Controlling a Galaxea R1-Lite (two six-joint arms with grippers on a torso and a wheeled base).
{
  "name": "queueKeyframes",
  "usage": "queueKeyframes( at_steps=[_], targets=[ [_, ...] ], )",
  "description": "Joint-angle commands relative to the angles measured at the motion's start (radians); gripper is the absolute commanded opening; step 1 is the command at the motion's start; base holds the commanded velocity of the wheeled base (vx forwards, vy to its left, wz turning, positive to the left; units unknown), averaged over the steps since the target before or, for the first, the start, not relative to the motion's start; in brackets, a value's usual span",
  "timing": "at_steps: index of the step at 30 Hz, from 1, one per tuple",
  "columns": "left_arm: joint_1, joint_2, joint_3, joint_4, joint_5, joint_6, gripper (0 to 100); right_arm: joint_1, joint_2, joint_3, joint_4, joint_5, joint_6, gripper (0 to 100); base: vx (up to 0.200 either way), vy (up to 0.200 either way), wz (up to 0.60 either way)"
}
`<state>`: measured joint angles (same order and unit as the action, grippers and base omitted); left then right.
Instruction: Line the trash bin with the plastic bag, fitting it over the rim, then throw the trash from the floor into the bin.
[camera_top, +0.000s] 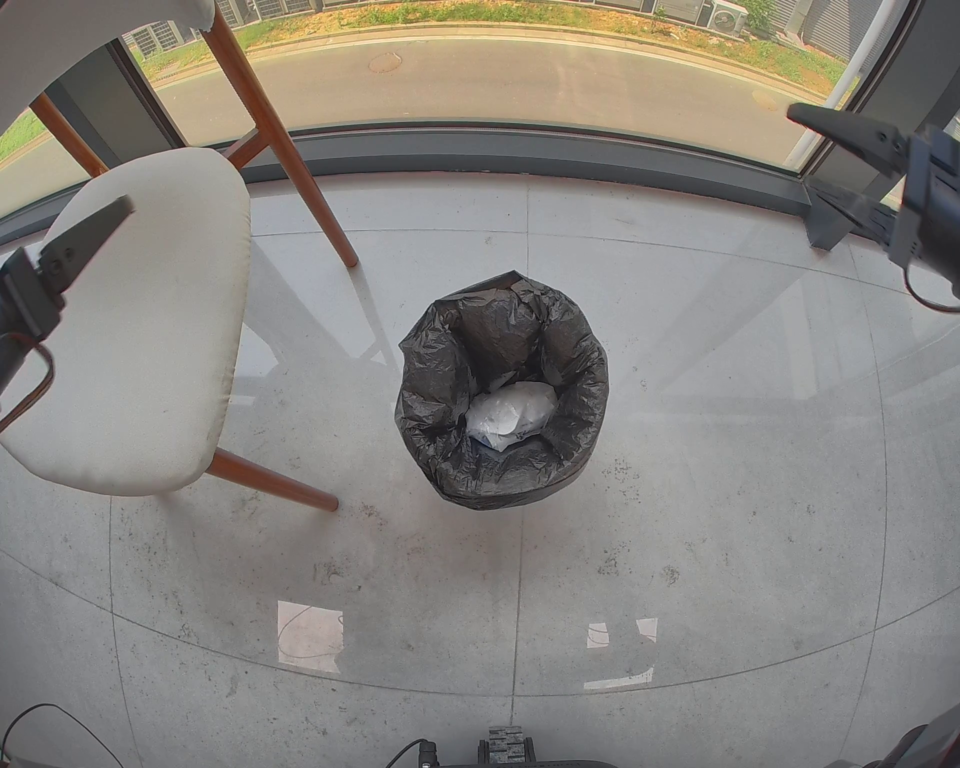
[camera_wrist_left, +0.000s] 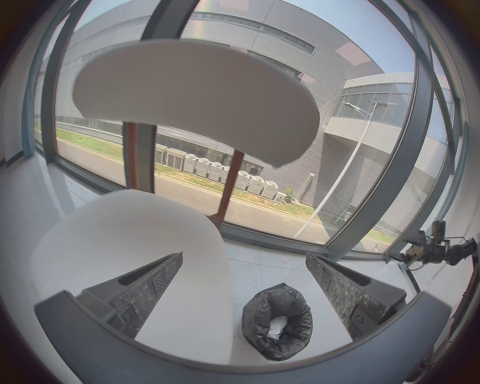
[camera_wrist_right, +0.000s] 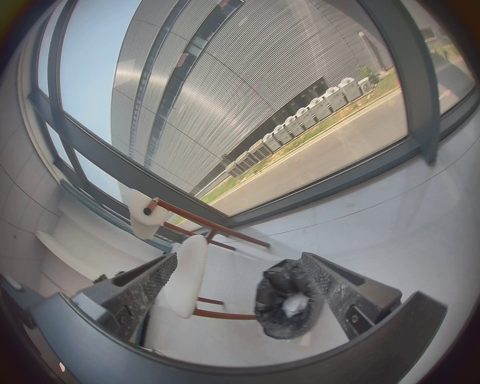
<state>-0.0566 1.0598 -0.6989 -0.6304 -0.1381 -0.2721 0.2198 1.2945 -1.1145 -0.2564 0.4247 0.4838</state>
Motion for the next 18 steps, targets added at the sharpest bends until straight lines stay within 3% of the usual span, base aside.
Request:
queueKeyframes(
  at_steps=[1, 7, 11, 12, 13, 14, 15, 16, 17, 18],
  targets=[
    [0.113, -0.483, 0.282, 0.218, -0.002, -0.007, 100, -0.194, -0.457, 0.441, 0.002, 0.003, -0.205, 100, 0.0, 0.0, 0.0],
    [0.113, -0.972, 0.481, 0.617, -0.057, 0.025, 100, -0.203, -0.831, 0.872, 0.003, -0.001, -0.401, 100, 0.0, 0.0, 0.0],
    [0.116, -0.946, 0.533, 0.598, -0.012, 0.111, 100, -0.249, -1.13, 1.114, 0.045, -0.007, -0.507, 100, 0.0, 0.0, 0.0],
    [0.116, -0.951, 0.581, 0.577, 0.0, 0.105, 100, -0.264, -1.253, 1.114, 0.195, -0.05, -0.515, 100, 0.0, 0.0, 0.0],
    [0.116, -0.952, 0.661, 0.56, 0.005, 0.106, 100, -0.263, -1.268, 1.078, 0.322, -0.158, -0.51, 100, 0.0, 0.0, 0.0],
    [0.116, -0.954, 0.699, 0.56, 0.008, 0.102, 100, -0.261, -1.248, 1.064, 0.348, -0.248, -0.507, 100, 0.0, 0.0, 0.0],
    [0.112, -0.951, 0.699, 0.557, -0.008, 0.082, 100, -0.254, -1.21, 1.064, 0.319, -0.468, -0.467, 100, 0.0, 0.0, 0.0],
    [0.109, -0.951, 0.69, 0.56, -0.018, 0.074, 100, -0.254, -1.212, 1.079, 0.286, -0.532, -0.438, 100, 0.0, 0.0, 0.0],
    [0.107, -0.951, 0.688, 0.564, -0.023, 0.073, 100, -0.252, -1.213, 1.088, 0.284, -0.535, -0.43, 100, 0.0, 0.0, 0.0],
    [0.107, -0.946, 0.699, 0.566, -0.06, 0.09, 100, -0.241, -1.238, 1.105, 0.241, -0.497, -0.418, 100, 0.0, 0.0, 0.0]
  ],
)
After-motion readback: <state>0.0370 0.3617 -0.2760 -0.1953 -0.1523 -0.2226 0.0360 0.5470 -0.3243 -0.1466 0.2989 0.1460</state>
